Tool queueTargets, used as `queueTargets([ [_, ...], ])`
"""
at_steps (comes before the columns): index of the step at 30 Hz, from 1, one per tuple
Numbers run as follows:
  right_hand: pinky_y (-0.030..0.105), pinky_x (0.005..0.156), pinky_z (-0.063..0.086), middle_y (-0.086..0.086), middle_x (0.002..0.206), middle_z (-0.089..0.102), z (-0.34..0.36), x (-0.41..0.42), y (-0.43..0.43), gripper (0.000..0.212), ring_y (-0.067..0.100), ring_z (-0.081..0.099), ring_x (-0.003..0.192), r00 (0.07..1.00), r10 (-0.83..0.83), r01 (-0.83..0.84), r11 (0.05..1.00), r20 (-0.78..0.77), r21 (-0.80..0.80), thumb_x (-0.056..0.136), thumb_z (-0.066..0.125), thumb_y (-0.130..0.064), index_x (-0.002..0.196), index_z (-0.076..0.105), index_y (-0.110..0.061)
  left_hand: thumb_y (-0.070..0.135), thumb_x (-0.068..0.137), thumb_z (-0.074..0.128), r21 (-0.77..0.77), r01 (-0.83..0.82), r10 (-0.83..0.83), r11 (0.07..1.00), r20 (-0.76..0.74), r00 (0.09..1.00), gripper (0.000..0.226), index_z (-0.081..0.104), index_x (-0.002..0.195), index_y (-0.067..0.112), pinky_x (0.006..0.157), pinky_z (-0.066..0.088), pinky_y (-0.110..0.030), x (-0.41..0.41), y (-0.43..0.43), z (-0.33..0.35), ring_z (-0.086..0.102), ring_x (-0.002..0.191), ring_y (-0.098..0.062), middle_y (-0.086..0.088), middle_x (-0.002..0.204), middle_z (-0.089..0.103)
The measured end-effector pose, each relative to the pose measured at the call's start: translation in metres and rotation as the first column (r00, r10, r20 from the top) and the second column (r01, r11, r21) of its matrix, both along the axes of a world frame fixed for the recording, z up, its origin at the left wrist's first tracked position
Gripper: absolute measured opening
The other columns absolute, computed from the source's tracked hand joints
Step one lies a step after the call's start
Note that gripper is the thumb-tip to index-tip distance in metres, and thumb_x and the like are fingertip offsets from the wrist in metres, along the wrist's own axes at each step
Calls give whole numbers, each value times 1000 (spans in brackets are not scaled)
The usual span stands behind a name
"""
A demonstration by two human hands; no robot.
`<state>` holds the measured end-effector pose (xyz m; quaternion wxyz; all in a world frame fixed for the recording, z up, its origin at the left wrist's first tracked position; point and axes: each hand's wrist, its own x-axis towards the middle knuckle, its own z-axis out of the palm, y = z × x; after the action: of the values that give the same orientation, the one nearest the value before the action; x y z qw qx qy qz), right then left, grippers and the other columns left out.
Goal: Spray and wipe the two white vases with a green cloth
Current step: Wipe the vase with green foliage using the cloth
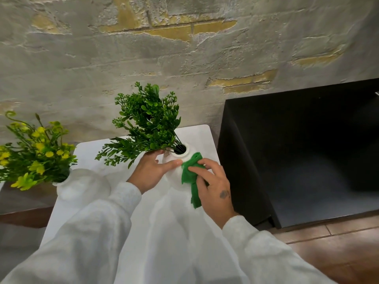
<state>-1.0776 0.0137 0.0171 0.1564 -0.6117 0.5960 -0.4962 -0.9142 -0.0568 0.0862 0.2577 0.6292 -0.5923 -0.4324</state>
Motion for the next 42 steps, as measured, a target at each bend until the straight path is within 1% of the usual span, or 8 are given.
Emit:
queueTargets([
  [13,22,91,56,-13,102,70,4,-8,-4,34,7,67,94,839,-263,-37,846,476,532,96,59,-9,126,68,-22,40,77,77,7,14,-13,1000,-8,1000,61,53,131,27,97,38,-27,1,-1,-1,46,110,-12,15,123,46],
  [18,7,101,38,-19,119,61,25,3,-15,35,-1,56,115,936,-119,38,970,331,241,96,56,-2,123,70,-19,37,75,79,13,23,-22,1000,-40,999,48,55,117,36,103,40,-32,2,-3,-4,50,112,-15,14,122,52],
  [25,9,50,38,-2,69,58,-11,-6,-13,23,12,49,63,876,-260,-78,756,407,650,96,48,-6,91,69,-14,43,73,79,27,15,-15,1000,-17,1000,55,55,123,34,104,41,-36,6,-5,-9,50,118,-19,14,127,51],
  [28,15,56,39,-5,68,56,-12,5,-5,17,11,48,62,892,-285,25,805,350,593,94,52,-8,87,66,-13,56,64,80,58,9,-9,998,4,1000,74,55,130,31,103,43,-39,9,-7,-14,51,122,-21,10,138,50],
  [32,11,72,48,-12,90,67,13,-3,-17,34,6,61,78,853,-279,45,882,441,470,97,51,-7,119,71,-24,65,52,79,66,11,-9,998,-17,1000,89,55,131,32,104,43,-44,10,-10,-16,52,123,-21,10,139,49],
  [35,4,69,45,-11,93,67,13,-21,-37,38,13,62,89,844,-248,-67,831,476,552,97,48,-4,121,71,-22,60,57,80,61,18,-16,998,-32,999,81,56,129,33,105,43,-43,10,-10,-15,52,123,-21,10,137,50],
  [38,23,76,53,11,91,68,-7,-26,-43,30,35,62,90,916,-185,-93,765,357,637,95,47,-2,104,75,-10,48,67,82,51,22,-19,998,-46,999,69,55,129,31,103,42,-38,9,-10,-16,51,124,-23,7,138,50],
  [42,28,66,51,2,74,66,-41,-8,-21,23,26,62,77,934,-220,-72,651,280,755,92,52,-8,90,74,-12,53,63,82,56,18,-15,998,-46,999,72,56,127,33,105,42,-42,10,-11,-18,51,123,-23,8,137,51],
])
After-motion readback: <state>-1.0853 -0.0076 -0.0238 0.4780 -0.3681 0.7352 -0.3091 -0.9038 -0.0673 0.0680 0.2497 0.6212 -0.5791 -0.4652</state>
